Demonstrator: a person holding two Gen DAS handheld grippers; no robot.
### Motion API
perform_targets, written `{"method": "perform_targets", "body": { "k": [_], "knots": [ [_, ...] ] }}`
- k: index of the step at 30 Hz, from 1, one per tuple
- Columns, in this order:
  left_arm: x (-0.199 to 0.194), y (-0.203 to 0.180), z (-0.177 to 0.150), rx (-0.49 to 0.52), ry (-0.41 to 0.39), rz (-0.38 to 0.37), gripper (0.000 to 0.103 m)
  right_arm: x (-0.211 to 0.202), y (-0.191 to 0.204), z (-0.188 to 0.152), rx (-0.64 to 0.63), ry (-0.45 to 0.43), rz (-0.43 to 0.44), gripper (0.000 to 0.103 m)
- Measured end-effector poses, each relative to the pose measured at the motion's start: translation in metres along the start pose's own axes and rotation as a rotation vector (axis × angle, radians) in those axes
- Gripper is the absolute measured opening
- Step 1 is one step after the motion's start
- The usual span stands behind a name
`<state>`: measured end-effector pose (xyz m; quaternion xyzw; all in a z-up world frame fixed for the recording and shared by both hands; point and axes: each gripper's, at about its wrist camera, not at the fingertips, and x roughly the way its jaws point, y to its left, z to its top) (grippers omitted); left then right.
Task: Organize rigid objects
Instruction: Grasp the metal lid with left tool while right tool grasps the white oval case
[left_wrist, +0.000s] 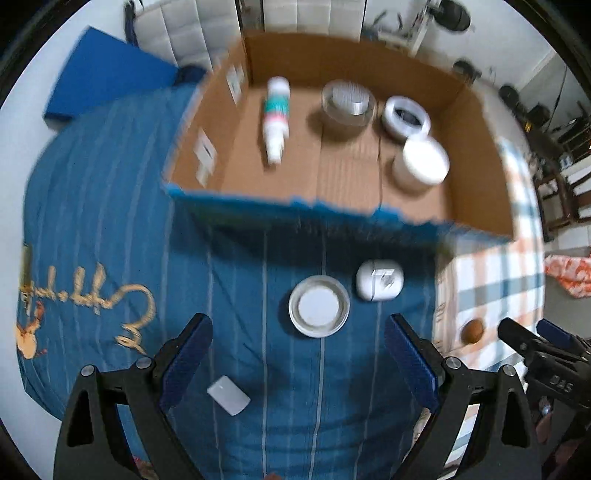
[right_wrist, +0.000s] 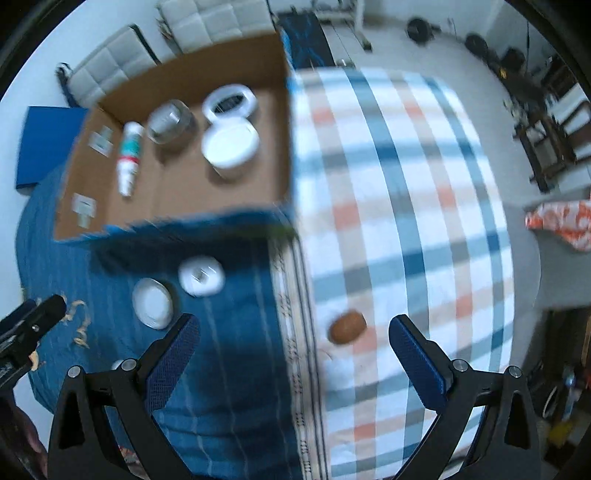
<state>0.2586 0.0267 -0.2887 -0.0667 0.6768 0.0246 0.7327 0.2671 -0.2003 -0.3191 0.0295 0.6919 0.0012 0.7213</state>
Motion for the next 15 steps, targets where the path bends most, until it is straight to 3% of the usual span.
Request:
{"method": "perform_targets", "body": {
  "k": [6, 11, 12, 13, 14, 15],
  "knots": [
    [0.071, -0.014, 0.004, 0.018, 0.113, 0.023, 0.095, 0.057, -0.001, -0.006, 0.048, 0.077, 0.055, 0.103],
    [0.111, -0.026, 0.005, 0.051, 0.177, 0.031, 0.095, 0.078, 0.008, -0.005, 0.076, 0.097, 0.077, 0.103],
    [0.117, -0.027, 0.005, 0.060, 0.185, 0.039, 0.092, 0.080, 0.010, -0.004, 0.079, 0.099, 0.082, 0.103],
    [0.122, -0.027, 0.004, 0.067, 0.186, 0.050, 0.074, 0.081, 0.012, -0.004, 0.081, 0.098, 0.086, 0.103],
    [0.124, -0.025, 0.003, 0.065, 0.184, 0.042, 0.062, 0.083, 0.014, -0.001, 0.081, 0.098, 0.088, 0.103],
    [0.125, -0.022, 0.001, 0.056, 0.183, 0.044, 0.063, 0.083, 0.018, 0.000, 0.079, 0.095, 0.092, 0.103]
  ]
}}
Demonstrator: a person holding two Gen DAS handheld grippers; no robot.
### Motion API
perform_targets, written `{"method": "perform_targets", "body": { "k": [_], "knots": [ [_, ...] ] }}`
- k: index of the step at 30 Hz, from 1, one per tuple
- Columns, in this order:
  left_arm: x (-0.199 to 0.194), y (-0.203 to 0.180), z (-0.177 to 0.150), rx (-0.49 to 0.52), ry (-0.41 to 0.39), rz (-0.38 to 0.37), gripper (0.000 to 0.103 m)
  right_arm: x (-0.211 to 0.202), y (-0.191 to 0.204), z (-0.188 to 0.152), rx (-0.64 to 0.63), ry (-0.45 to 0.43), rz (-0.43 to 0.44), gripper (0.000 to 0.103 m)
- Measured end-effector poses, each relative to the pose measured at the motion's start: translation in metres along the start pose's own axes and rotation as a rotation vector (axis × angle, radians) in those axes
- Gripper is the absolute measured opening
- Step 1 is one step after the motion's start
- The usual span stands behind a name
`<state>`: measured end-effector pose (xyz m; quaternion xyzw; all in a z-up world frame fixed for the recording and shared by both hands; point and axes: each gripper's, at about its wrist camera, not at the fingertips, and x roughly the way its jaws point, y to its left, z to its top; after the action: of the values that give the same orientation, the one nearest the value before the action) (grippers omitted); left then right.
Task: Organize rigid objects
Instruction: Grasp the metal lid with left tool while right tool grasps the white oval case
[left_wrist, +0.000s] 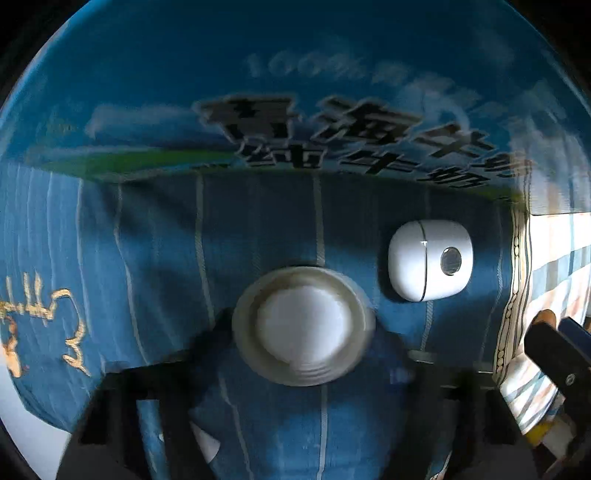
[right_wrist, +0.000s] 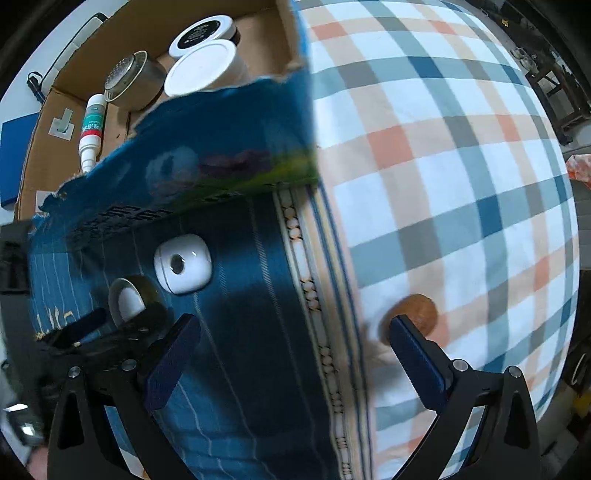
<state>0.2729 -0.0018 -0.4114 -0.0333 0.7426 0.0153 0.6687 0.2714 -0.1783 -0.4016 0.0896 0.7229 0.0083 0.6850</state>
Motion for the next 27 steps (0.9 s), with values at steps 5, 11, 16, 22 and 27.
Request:
{"method": "perform_targets", "body": {
  "k": [5, 11, 16, 22, 27],
  "knots": [
    [-0.002, 0.035, -0.008, -0.080, -0.024, 0.032, 0.063, 0.007, 0.027, 0.005, -0.008, -0.019, 0.028, 0.103],
    [-0.003, 0.065, -0.009, -0.158, -0.019, 0.027, 0.063, 0.041, 0.071, 0.017, -0.015, -0.031, 0.018, 0.091],
    [-0.004, 0.067, -0.008, -0.156, -0.015, 0.025, 0.062, 0.052, 0.093, 0.018, -0.062, -0.074, -0.029, 0.067],
    [-0.004, 0.057, -0.016, -0.123, -0.018, 0.032, 0.062, 0.053, 0.094, 0.002, -0.151, -0.031, -0.090, 0.051],
    [-0.004, 0.030, -0.037, -0.052, -0.015, 0.028, 0.062, 0.051, 0.060, -0.023, -0.138, 0.041, -0.066, 0.051]
  ]
}}
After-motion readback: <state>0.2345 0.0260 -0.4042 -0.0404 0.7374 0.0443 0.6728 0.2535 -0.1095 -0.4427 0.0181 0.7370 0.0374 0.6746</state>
